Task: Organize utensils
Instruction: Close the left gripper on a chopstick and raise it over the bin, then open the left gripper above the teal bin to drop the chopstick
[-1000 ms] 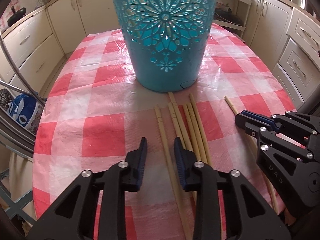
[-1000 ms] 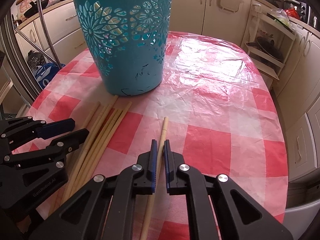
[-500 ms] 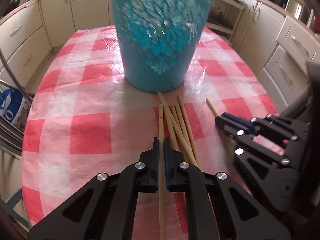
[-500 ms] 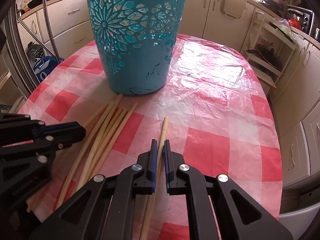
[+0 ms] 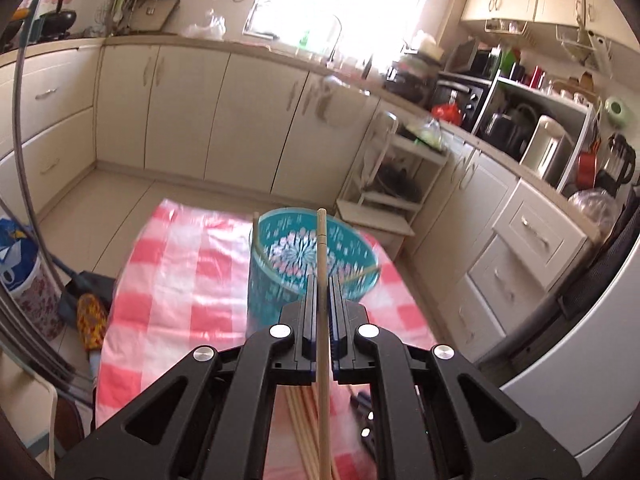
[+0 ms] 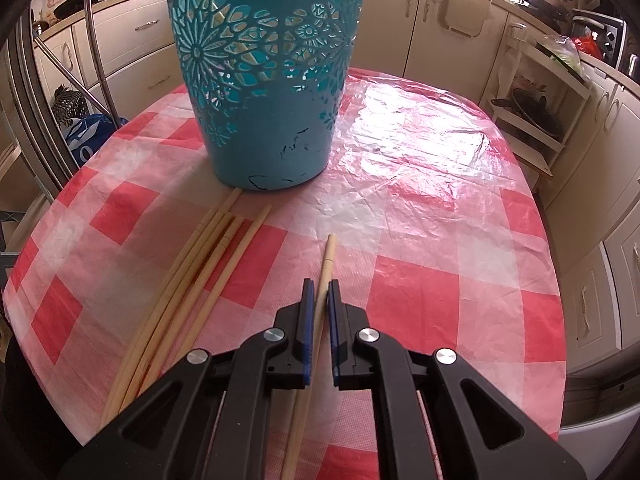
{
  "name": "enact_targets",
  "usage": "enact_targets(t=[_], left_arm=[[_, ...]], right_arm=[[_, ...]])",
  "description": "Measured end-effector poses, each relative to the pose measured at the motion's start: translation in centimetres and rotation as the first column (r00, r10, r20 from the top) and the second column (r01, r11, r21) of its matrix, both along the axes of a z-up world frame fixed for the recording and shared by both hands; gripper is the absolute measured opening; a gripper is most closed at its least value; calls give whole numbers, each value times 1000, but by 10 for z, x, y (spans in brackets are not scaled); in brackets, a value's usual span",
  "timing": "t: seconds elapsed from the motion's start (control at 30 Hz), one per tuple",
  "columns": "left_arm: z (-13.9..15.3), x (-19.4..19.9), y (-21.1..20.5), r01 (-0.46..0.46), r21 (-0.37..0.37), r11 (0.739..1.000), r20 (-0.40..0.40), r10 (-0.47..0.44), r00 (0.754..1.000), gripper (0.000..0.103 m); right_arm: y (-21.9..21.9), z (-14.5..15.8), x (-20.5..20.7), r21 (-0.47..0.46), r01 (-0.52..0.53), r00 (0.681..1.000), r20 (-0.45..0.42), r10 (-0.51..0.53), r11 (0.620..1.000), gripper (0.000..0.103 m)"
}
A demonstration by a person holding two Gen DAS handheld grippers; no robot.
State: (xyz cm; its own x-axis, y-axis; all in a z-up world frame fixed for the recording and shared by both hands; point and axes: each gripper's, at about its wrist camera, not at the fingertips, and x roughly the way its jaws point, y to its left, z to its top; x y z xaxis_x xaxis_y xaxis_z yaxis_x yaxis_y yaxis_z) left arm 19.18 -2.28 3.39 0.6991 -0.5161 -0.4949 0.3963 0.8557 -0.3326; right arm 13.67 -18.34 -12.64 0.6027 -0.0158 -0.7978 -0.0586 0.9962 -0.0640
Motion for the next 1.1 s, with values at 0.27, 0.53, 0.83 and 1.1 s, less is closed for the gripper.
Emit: enact_targets(t=[0.27,0.53,0.83,1.1], left_arm=[[44,34,-18,-70,-44,997,167,76,983,5],[65,73,-45,-240,-105,965,376,262,889,5],[22,109,-57,-316,-32,948,298,311,903,5],[-2,102,-55,-311,18,950,268,295,917,5]], right_arm=[[0,0,0,-2,1,1000,3,-1,1000,8],[0,0,0,3,-2,1000,2,2,1000,8],[-2,0,1,18,-3,1000,-1,3,1000,8],[-1,0,2,15,-2,1000,-1,2,1000,8]])
